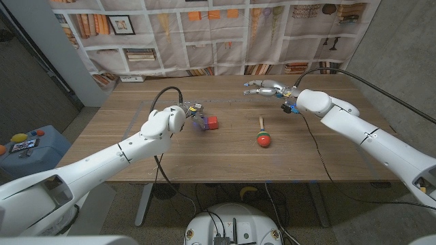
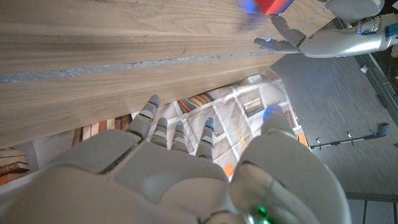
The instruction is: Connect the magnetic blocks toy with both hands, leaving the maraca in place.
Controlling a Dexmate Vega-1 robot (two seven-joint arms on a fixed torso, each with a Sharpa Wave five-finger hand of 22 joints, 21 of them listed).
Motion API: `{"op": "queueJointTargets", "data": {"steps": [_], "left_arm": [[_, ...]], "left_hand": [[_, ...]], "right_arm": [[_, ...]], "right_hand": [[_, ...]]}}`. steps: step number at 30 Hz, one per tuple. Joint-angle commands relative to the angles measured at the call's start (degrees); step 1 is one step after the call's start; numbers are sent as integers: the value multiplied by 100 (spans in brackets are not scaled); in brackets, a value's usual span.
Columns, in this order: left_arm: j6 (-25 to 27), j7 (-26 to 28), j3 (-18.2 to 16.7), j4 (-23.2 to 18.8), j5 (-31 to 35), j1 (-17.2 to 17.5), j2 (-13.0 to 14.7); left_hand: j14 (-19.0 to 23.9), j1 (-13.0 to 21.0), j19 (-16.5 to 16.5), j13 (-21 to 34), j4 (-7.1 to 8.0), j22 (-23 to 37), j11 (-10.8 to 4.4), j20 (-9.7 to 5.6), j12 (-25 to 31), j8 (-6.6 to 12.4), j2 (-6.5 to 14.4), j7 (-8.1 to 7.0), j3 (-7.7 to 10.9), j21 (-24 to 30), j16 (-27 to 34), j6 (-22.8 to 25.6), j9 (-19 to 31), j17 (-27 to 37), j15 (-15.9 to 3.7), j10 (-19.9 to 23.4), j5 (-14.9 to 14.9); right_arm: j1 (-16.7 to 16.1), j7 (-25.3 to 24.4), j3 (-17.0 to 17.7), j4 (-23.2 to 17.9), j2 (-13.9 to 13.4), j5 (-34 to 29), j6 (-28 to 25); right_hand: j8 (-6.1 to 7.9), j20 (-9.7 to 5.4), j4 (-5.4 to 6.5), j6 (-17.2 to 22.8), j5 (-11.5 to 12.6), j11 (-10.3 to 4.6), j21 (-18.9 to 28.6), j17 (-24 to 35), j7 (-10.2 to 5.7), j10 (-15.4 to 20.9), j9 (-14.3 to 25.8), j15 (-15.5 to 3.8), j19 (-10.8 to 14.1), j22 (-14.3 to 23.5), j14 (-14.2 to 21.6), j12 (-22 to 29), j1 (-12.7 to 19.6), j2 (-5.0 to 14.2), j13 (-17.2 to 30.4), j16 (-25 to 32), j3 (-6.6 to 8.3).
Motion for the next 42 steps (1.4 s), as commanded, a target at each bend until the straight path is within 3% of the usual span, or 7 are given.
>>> {"op": "queueJointTargets", "data": {"steps": [1, 8, 22, 34, 42], "left_arm": [[69, -181, 44, -76, 43, -56, 58], [68, -329, 37, -166, 50, -88, 119], [49, -488, -94, -354, -70, -70, 217], [127, -717, -171, -477, -198, -106, 349], [-15, -756, -335, -476, -520, -135, 445]], "left_hand": [[-28, -78, -48, 16, 7, 25, -36, -1, -14, -37, -18, -246, -40, -17, -8, 168, 3, 22, 14, -75, 46], [-181, -184, -173, 19, 1, 26, -8, 44, -19, -169, -66, -203, -94, -28, -15, -318, -27, 24, 99, -253, 46], [-413, -411, -365, 22, 42, 26, 131, 84, -19, -232, -119, -58, -183, -42, -22, -884, -64, 28, 206, -524, 18], [-880, -769, -734, 23, 65, 18, 501, 140, -14, -258, -166, 213, -286, -58, -39, -1774, -127, 28, 397, -941, -40], [-1110, -1013, -982, 22, 71, 18, 627, 158, -16, -242, -326, 256, -398, -80, -38, -2155, -149, 31, 423, -1167, -107]], "right_arm": [[-83, -131, 10, -27, -55, 122, -22], [-129, -195, 22, -69, -81, 147, -61], [-303, -372, 174, 217, 9, 486, 320], [-367, -490, 228, 239, 7, 591, 285], [-456, -581, 314, 287, 13, 742, 340]], "right_hand": [[-1, -31, -6, 46, -36, 17, 31, 1, -3, 51, -6, 8, -1, 13, 7, 45, 7, 74, 5, -6, 49], [-14, -21, -22, 52, -53, 6, 36, -6, -10, 55, -11, 14, 5, 13, 9, 39, 9, 92, 1, -7, 56], [-130, -1, -67, -117, -94, -7, 50, -27, -10, 69, -25, 64, 32, 11, 2, 24, -6, 111, -13, -16, 60], [-184, -40, -70, -123, -120, -26, 46, -39, -30, 67, -40, 34, 15, 11, -18, 7, -79, 134, -28, -23, 44], [-226, -31, -79, -149, -129, -12, 42, -48, -17, 57, -47, 46, 0, 11, -35, -6, -114, 144, -36, -31, 37]]}}
